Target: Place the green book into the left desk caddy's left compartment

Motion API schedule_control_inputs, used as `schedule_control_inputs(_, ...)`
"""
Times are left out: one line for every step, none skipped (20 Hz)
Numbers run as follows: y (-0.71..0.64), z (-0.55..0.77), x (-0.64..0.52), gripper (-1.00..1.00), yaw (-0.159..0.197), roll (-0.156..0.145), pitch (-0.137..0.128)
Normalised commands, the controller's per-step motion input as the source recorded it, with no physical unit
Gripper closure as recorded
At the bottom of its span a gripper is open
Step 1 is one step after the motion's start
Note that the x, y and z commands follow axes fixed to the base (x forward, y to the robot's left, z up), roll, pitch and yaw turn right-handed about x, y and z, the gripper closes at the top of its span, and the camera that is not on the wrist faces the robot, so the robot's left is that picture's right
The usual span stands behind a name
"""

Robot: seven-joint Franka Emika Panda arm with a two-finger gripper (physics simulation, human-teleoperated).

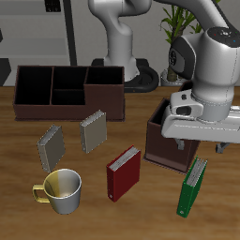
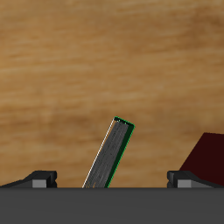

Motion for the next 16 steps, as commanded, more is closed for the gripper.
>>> schedule_control_inputs(-0.23,-0.52,0.19,-1.0,-0.06,-0.053,0.044)
schedule_control_inputs(0.03,-0.26,-0.02,-1.0,-0.063,0.009,0.004)
schedule_control_inputs(-0.18,-0.44,0.21,-1.0,-0.044,-0.032,0.029)
schedule_control_inputs(0.08,-0.37,0.06,-1.0,0.056,-0.014,0.022)
schedule_control_inputs(0.1,0.02,-0.09,-1.0,0.0,0.0,0.0)
schedule_control_inputs(-0.02,-0.69,0.21,-1.0,-0.049,0.026,0.087)
schedule_control_inputs(0.04,-0.37,0.05,-1.0,-0.043,-0.005,0.036)
schedule_control_inputs(0.17,0.02,-0.11,-1.0,0.0,0.0,0.0)
schedule_control_inputs(-0.11,-0.4,0.08,-1.0,-0.078,-0.028,0.018)
schedule_control_inputs(0.04,-0.34,0.02,-1.0,-0.044,0.018,0.05)
schedule_control_inputs(-0.12,-0.77,0.22,-1.0,0.054,-0.022,0.082)
schedule_control_inputs(0.1,-0.27,0.02,-1.0,-0.027,0.042,0.046)
schedule_control_inputs(-0.08,-0.35,0.06,-1.0,0.006,-0.036,0.033)
schedule_control_inputs(-0.11,-0.49,0.12,-1.0,-0.104,0.007,0.067)
schedule_control_inputs(0.1,-0.42,0.05,-1.0,0.001,0.01,0.042)
schedule_control_inputs(-0.03,-0.47,0.09,-1.0,-0.021,-0.012,0.074)
